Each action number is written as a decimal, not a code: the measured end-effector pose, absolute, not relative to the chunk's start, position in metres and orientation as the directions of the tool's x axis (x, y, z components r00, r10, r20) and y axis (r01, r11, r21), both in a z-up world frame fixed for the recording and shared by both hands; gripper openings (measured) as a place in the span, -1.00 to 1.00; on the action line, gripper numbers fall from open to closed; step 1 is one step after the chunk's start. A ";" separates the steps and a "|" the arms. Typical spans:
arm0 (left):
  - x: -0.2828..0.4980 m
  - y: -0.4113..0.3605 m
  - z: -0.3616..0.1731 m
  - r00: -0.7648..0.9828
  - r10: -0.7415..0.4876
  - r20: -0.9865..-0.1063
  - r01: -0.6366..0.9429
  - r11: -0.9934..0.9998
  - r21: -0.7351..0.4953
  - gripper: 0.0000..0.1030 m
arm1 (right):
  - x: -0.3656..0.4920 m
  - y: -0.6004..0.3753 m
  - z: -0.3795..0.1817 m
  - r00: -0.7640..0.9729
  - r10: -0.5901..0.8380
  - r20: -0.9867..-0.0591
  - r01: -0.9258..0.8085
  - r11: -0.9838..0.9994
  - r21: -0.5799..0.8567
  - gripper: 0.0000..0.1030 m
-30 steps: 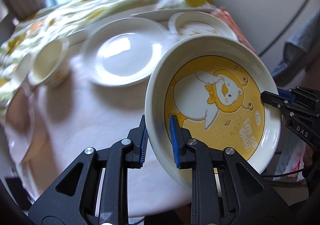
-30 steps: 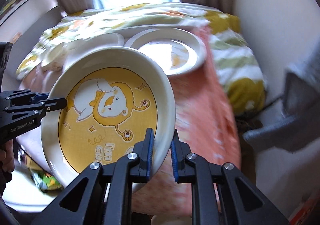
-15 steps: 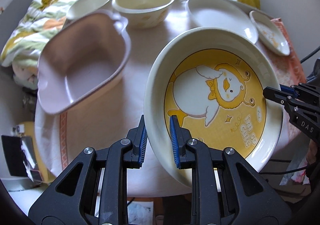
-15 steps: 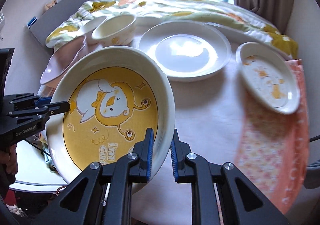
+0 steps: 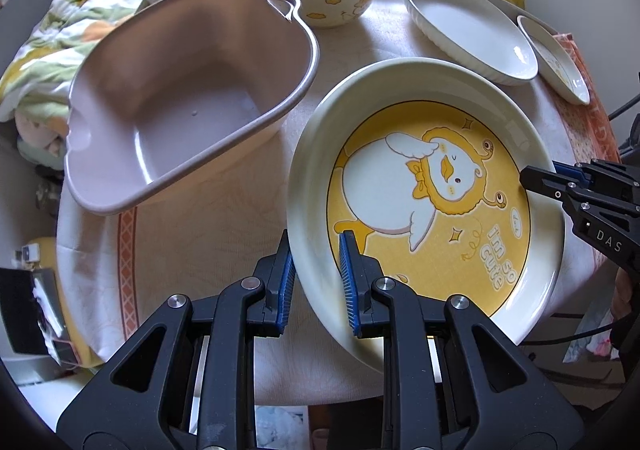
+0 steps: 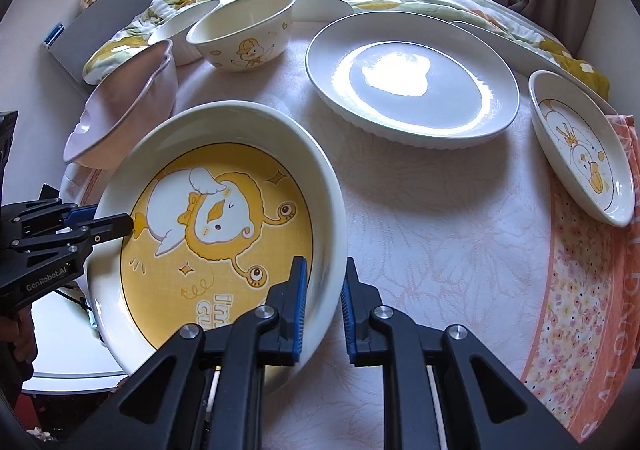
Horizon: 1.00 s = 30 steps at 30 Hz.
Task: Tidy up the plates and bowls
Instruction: 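Carry the yellow duck plate to the table centre, lower it, open both grippers, then move both grippers to the plain white plate rim and close them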
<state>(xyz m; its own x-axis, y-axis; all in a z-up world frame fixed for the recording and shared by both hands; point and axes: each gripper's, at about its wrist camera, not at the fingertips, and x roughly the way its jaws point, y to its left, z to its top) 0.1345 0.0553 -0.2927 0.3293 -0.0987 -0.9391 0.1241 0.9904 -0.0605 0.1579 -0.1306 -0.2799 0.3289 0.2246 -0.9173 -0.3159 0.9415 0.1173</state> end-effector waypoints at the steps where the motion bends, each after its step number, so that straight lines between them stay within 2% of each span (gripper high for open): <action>1: 0.135 0.054 -0.293 0.329 -0.095 -0.940 0.129 0.990 -0.055 -0.65 | 0.155 -0.133 -0.280 0.328 0.222 -0.918 -0.316 0.942 0.115 -0.71; 7: 0.139 0.050 -0.292 0.322 -0.090 -0.942 0.126 0.991 -0.052 -0.65 | 0.154 -0.136 -0.279 0.319 0.228 -0.920 -0.294 0.947 0.132 -0.71; 16: 0.141 0.041 -0.290 0.325 -0.026 -0.945 0.139 0.990 0.021 -0.64 | 0.157 -0.138 -0.282 0.283 0.233 -0.930 -0.262 0.952 0.159 -0.71; 19: 0.141 0.036 -0.289 0.318 0.004 -0.948 0.158 0.986 0.058 -0.54 | 0.155 -0.138 -0.282 0.292 0.229 -0.928 -0.258 0.954 0.154 -0.69; 20: 0.141 0.035 -0.289 0.316 0.012 -0.949 0.159 0.985 0.065 -0.44 | 0.154 -0.137 -0.283 0.291 0.230 -0.929 -0.261 0.953 0.154 -0.64; 21: 0.142 0.034 -0.289 0.311 0.018 -0.950 0.160 0.985 0.071 -0.32 | 0.153 -0.137 -0.283 0.291 0.233 -0.928 -0.264 0.952 0.156 -0.44; 22: 0.142 0.034 -0.289 0.311 0.020 -0.950 0.158 0.985 0.072 0.18 | 0.152 -0.137 -0.283 0.293 0.233 -0.927 -0.264 0.952 0.155 -0.01; 23: 0.141 0.034 -0.288 0.320 0.022 -0.947 0.154 0.985 0.075 0.79 | 0.152 -0.137 -0.283 0.295 0.233 -0.927 -0.262 0.952 0.156 0.28; 24: 0.138 0.034 -0.284 0.342 0.024 -0.939 0.148 0.986 0.079 0.93 | 0.151 -0.138 -0.282 0.300 0.234 -0.925 -0.259 0.953 0.157 0.79; 25: 0.136 0.034 -0.279 0.366 0.022 -0.930 0.147 0.986 0.081 0.98 | 0.149 -0.138 -0.280 0.313 0.234 -0.920 -0.259 0.954 0.154 0.92; 30: 0.130 0.029 -0.267 0.380 0.026 -0.925 0.174 0.980 0.099 0.98 | 0.141 -0.143 -0.265 0.394 0.209 -0.895 -0.253 0.961 0.112 0.93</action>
